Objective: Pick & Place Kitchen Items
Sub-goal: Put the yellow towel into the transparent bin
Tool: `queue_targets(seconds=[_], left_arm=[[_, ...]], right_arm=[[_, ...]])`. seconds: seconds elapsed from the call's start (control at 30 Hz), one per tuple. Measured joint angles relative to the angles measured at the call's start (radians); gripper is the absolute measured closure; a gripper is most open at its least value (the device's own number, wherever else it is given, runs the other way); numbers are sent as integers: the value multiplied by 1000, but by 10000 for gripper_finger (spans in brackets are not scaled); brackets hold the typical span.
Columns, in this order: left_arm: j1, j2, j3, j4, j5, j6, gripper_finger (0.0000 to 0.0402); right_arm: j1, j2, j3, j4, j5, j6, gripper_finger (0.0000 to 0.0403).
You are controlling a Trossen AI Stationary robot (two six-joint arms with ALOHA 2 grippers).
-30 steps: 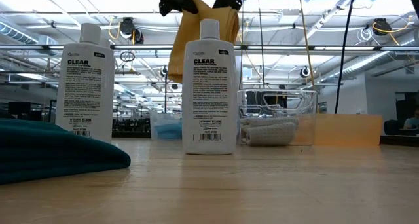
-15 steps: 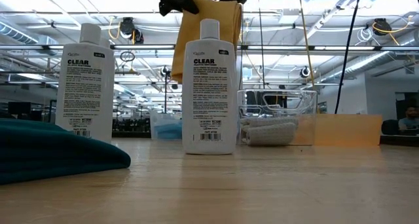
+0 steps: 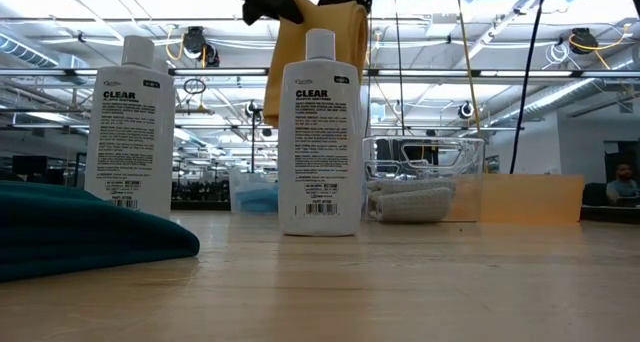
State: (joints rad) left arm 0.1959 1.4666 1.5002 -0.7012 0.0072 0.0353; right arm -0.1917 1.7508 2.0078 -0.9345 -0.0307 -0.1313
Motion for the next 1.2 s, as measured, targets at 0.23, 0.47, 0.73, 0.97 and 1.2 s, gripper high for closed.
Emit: queue_targets(seconds=[0.23, 0.47, 0.73, 0.97, 1.2], left_arm=[[0, 0, 0, 0, -16, 0, 386], [-2, 0, 0, -4, -9, -7, 386], [-8, 0, 0, -14, 19, -16, 385], [-8, 0, 0, -13, 19, 17, 386], [-8, 0, 0, -1, 19, 59, 386]], right_arm=[[4, 0, -65, 14, 16, -16, 149], [4, -14, -85, 0, 250, -20, 149], [4, -77, -85, 13, 296, -34, 149], [9, -143, -85, 17, 157, -48, 149], [10, -179, -84, 62, -82, -46, 149]])
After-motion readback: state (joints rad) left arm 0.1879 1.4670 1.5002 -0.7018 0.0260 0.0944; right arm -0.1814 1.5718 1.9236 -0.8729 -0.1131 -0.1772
